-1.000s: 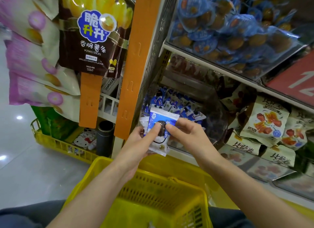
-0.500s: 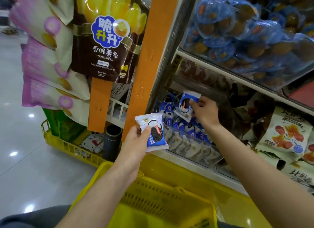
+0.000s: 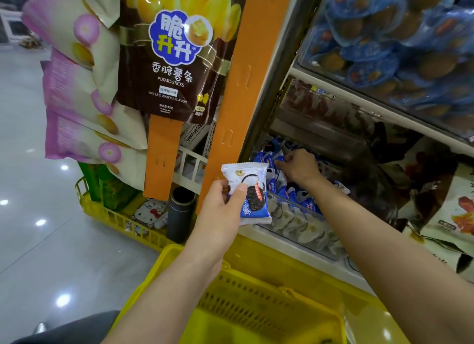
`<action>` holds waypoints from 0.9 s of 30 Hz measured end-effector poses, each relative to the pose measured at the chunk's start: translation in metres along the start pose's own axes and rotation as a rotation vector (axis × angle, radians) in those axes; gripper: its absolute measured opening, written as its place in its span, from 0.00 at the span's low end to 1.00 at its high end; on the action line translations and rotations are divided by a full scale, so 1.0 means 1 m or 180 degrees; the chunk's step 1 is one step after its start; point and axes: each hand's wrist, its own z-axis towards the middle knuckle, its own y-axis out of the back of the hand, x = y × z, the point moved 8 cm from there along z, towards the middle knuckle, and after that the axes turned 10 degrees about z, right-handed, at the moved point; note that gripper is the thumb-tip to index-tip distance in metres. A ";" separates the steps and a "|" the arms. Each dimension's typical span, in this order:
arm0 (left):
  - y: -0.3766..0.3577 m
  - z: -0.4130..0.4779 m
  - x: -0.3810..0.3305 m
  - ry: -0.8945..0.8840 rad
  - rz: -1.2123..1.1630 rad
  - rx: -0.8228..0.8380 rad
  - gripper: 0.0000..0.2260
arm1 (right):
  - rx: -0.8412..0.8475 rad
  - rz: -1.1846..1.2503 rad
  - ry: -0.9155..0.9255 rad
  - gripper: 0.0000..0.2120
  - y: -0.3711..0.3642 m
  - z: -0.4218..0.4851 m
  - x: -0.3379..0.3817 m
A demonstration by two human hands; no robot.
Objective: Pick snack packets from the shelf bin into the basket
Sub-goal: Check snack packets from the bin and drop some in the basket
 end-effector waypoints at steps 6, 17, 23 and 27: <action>-0.003 0.002 0.004 0.0030 0.0125 0.0018 0.11 | 0.0853 0.0358 -0.0552 0.16 -0.009 0.006 -0.009; -0.007 -0.003 0.013 0.0100 0.0285 0.0044 0.11 | 0.0694 0.0649 -0.0161 0.14 -0.010 -0.004 -0.008; -0.004 0.002 0.013 0.0032 0.0363 -0.0009 0.12 | 0.0779 0.0599 -0.0461 0.08 -0.014 0.003 -0.014; -0.007 0.005 0.013 -0.0045 0.0406 0.0020 0.12 | 0.0304 0.0797 -0.0262 0.13 -0.013 0.009 -0.008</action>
